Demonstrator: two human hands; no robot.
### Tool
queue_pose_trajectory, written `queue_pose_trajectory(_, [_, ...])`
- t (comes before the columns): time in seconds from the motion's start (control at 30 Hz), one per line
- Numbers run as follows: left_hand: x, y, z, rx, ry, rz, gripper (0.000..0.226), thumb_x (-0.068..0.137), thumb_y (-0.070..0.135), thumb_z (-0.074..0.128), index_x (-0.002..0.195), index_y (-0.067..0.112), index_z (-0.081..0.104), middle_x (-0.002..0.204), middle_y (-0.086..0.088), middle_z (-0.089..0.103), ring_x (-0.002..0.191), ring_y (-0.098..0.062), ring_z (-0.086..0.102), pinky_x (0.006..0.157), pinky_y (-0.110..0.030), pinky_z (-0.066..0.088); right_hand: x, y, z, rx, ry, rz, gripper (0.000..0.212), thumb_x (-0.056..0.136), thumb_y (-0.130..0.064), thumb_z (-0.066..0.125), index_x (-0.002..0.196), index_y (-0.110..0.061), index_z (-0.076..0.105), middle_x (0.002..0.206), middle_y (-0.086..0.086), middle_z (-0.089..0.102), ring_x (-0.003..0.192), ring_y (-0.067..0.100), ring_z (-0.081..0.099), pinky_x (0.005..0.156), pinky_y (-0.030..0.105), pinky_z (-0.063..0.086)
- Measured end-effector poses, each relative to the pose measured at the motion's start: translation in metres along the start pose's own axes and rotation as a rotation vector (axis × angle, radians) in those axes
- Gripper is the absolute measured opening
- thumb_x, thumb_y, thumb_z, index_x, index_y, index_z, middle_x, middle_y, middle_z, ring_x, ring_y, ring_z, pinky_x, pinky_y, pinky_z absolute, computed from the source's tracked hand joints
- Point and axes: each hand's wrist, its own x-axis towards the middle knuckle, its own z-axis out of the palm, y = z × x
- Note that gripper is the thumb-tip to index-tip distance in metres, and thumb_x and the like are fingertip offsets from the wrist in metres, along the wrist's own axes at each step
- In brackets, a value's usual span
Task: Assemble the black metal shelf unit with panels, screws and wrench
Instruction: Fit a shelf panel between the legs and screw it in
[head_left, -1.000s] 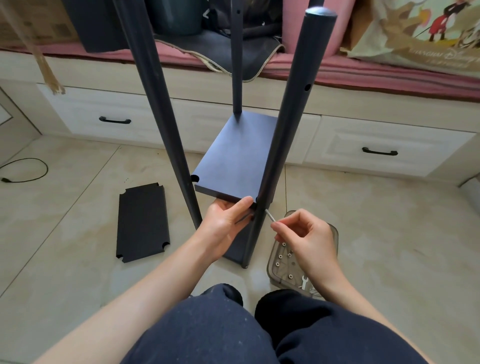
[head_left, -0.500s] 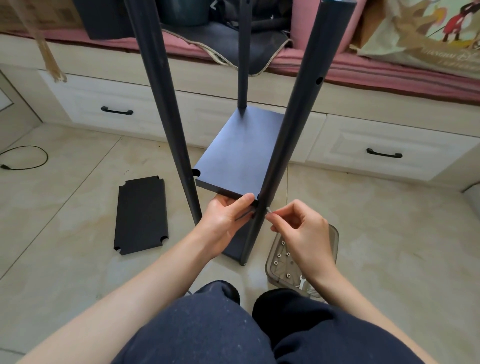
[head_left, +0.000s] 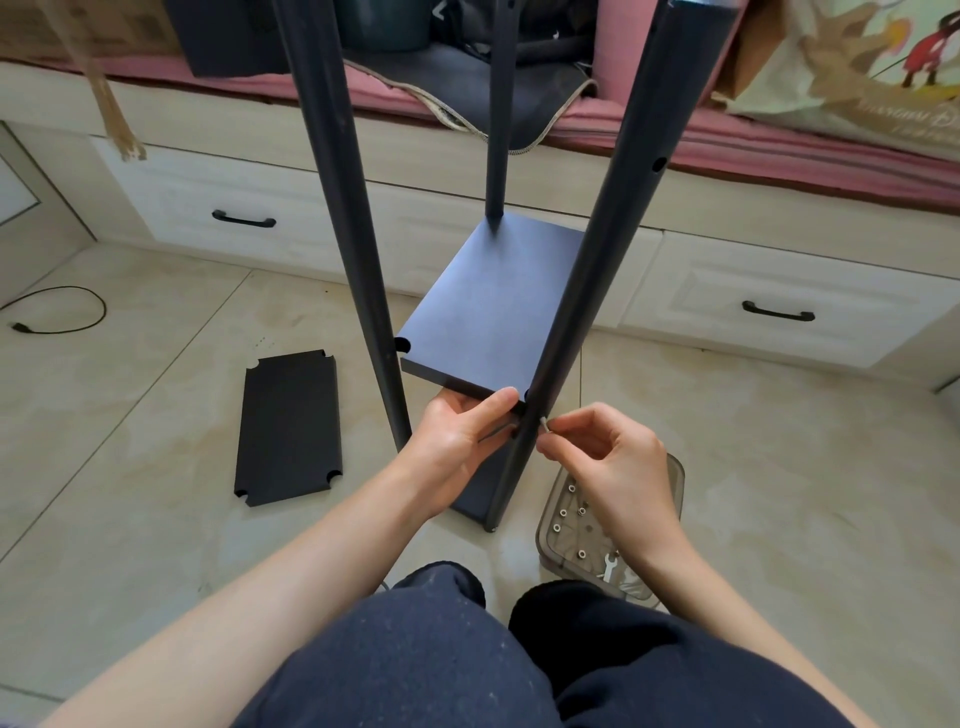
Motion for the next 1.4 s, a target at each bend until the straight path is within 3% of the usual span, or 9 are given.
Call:
queue_pose_trajectory(0.27, [-0.001, 0.001, 0.000, 0.027, 0.019, -0.014, 0.036, 0.099, 0.011, 0.060, 0.129, -0.009, 0.056, 0.124, -0.027, 0.067, 0.115, -0.040, 0.066, 0.110, -0.052, 0.046, 0.001, -0.002, 0.004, 0.063, 0.040, -0.010, 0.014, 0.081, -0.006, 0.076, 0.081, -0.019, 0.074, 0.074, -0.003, 0.075, 0.072, 0.012, 0.074, 0.073, 0.026, 0.059])
queue_pose_trajectory(0.47, [-0.002, 0.002, 0.001, 0.046, 0.027, -0.019, 0.033, 0.099, 0.013, 0.061, 0.126, -0.005, 0.059, 0.123, -0.024, 0.068, 0.114, -0.038, 0.067, 0.110, -0.052, 0.045, 0.003, -0.006, 0.002, 0.047, 0.042, 0.028, 0.010, 0.080, -0.011, 0.079, 0.076, -0.018, 0.074, 0.067, -0.001, 0.073, 0.064, 0.014, 0.073, 0.065, 0.025, 0.058])
queue_pose_trajectory(0.73, [-0.001, 0.001, 0.001, 0.050, 0.032, -0.021, 0.034, 0.099, 0.012, 0.061, 0.128, -0.005, 0.056, 0.123, -0.024, 0.068, 0.114, -0.037, 0.068, 0.109, -0.051, 0.047, 0.004, -0.011, 0.004, -0.194, 0.045, -0.112, 0.005, 0.081, -0.011, 0.078, 0.084, -0.013, 0.075, 0.070, -0.008, 0.072, 0.067, 0.002, 0.070, 0.068, 0.019, 0.056])
queue_pose_trajectory(0.93, [-0.001, 0.001, 0.001, 0.038, 0.041, -0.015, 0.037, 0.099, 0.010, 0.060, 0.131, -0.007, 0.054, 0.125, -0.026, 0.067, 0.115, -0.040, 0.066, 0.108, -0.051, 0.048, 0.005, -0.013, 0.003, -0.116, 0.084, -0.009, 0.010, 0.078, -0.017, 0.081, 0.075, -0.016, 0.072, 0.062, -0.006, 0.070, 0.059, 0.006, 0.068, 0.061, 0.018, 0.052])
queue_pose_trajectory(1.03, [-0.001, 0.001, 0.001, 0.028, 0.048, -0.016, 0.034, 0.098, 0.009, 0.061, 0.128, -0.006, 0.056, 0.124, -0.026, 0.067, 0.115, -0.040, 0.066, 0.108, -0.051, 0.048, 0.005, -0.013, 0.003, -0.183, 0.076, -0.050, 0.012, 0.079, -0.019, 0.081, 0.073, -0.019, 0.071, 0.061, -0.007, 0.068, 0.059, 0.008, 0.067, 0.063, 0.024, 0.054])
queue_pose_trajectory(1.17, [-0.001, 0.002, 0.001, 0.030, 0.054, -0.015, 0.034, 0.097, 0.010, 0.063, 0.128, -0.004, 0.058, 0.121, -0.023, 0.070, 0.112, -0.037, 0.068, 0.107, -0.051, 0.049, 0.010, -0.012, -0.001, -0.299, 0.042, -0.176, 0.010, 0.081, -0.014, 0.079, 0.075, -0.015, 0.071, 0.059, -0.010, 0.065, 0.060, 0.005, 0.065, 0.060, 0.011, 0.046])
queue_pose_trajectory(1.27, [-0.001, 0.001, 0.001, 0.030, 0.062, -0.010, 0.036, 0.095, 0.010, 0.065, 0.127, -0.004, 0.058, 0.120, -0.022, 0.070, 0.111, -0.037, 0.069, 0.106, -0.051, 0.050, 0.010, -0.013, 0.001, -0.476, 0.019, -0.323, 0.008, 0.081, -0.011, 0.079, 0.080, -0.009, 0.072, 0.066, -0.005, 0.067, 0.061, 0.010, 0.064, 0.061, 0.015, 0.046])
queue_pose_trajectory(1.33, [-0.002, 0.001, 0.001, 0.029, 0.065, -0.014, 0.036, 0.095, 0.011, 0.066, 0.127, -0.004, 0.058, 0.120, -0.022, 0.070, 0.111, -0.036, 0.069, 0.106, -0.051, 0.049, 0.012, -0.012, 0.000, -0.424, 0.024, -0.255, 0.008, 0.080, -0.012, 0.079, 0.077, -0.012, 0.072, 0.064, -0.006, 0.068, 0.060, 0.011, 0.065, 0.060, 0.016, 0.047])
queue_pose_trajectory(1.4, [-0.002, 0.001, 0.000, 0.033, 0.056, -0.019, 0.033, 0.095, 0.011, 0.066, 0.124, -0.002, 0.060, 0.119, -0.021, 0.071, 0.111, -0.035, 0.069, 0.107, -0.051, 0.049, 0.015, -0.014, -0.001, -0.174, 0.007, -0.038, 0.010, 0.077, -0.012, 0.080, 0.071, -0.016, 0.073, 0.058, -0.003, 0.069, 0.058, 0.010, 0.068, 0.058, 0.016, 0.049])
